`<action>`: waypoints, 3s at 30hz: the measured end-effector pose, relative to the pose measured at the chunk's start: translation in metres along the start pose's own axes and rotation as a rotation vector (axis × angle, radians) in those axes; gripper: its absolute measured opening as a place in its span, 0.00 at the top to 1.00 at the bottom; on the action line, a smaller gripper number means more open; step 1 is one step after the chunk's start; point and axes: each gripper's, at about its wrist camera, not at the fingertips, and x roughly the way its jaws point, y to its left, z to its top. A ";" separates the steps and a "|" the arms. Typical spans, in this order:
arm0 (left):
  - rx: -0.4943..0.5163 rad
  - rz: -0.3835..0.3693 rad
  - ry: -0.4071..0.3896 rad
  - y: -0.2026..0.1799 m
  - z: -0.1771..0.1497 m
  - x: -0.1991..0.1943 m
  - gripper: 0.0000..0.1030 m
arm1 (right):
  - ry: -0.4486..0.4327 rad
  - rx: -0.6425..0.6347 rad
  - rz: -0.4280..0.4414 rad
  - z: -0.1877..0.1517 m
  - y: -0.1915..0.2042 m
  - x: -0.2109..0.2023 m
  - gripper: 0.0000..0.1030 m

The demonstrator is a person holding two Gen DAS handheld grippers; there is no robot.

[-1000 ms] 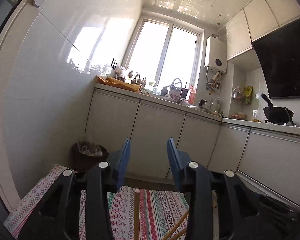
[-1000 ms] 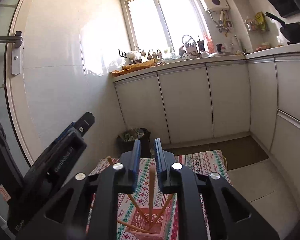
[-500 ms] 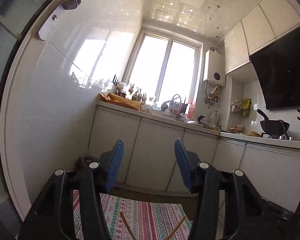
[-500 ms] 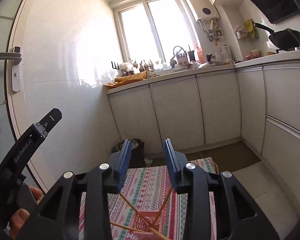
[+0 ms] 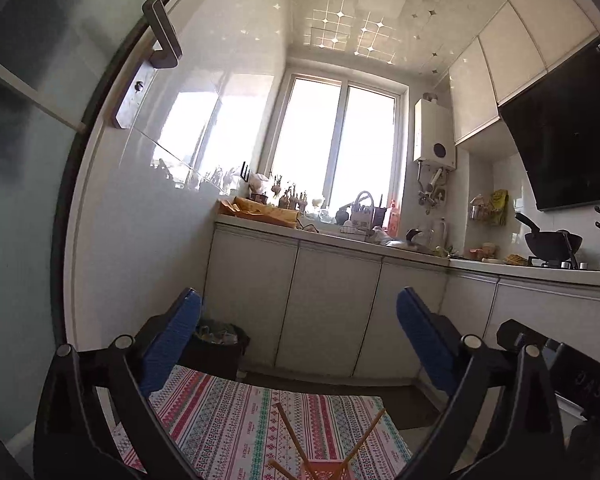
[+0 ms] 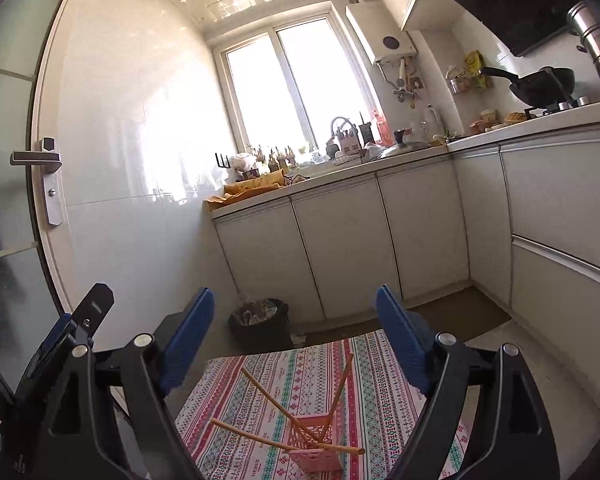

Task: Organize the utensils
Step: 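Withdraw both open tools from the basket, then lower the left tool onto the remaining chopsticks while the right tool approaches them, then close the left tool on a wooden chopstick while the right tool grasps one too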

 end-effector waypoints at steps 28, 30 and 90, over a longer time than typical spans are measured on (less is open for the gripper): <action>0.785 -0.581 1.145 -0.154 -0.230 -0.029 0.08 | 0.592 0.599 -0.331 -0.159 -0.198 -0.146 0.07; 0.851 -0.611 1.186 -0.169 -0.254 -0.026 0.17 | 0.611 0.563 -0.382 -0.170 -0.207 -0.149 0.07; 0.092 -0.512 1.192 -0.075 -0.161 0.026 0.94 | 0.961 0.610 -0.403 -0.241 -0.208 -0.067 0.16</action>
